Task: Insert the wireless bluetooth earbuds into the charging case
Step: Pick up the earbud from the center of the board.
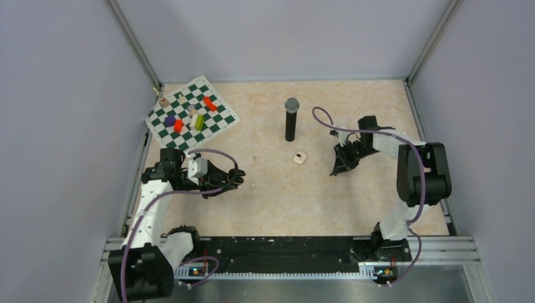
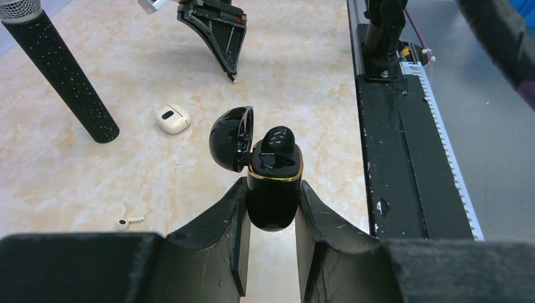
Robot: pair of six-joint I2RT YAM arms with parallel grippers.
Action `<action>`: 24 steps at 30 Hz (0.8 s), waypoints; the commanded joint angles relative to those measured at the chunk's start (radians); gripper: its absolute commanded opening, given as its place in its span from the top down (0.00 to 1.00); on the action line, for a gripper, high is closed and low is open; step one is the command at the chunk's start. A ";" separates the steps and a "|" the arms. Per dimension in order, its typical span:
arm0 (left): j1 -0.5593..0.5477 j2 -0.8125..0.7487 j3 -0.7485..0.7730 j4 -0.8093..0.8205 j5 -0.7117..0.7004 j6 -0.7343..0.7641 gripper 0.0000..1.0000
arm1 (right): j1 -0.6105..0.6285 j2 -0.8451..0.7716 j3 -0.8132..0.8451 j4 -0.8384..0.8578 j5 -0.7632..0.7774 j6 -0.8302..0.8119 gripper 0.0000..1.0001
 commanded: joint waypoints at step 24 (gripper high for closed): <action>-0.072 0.214 0.232 -0.568 0.039 0.617 1.00 | 0.484 -0.512 0.432 -0.005 0.308 0.084 0.92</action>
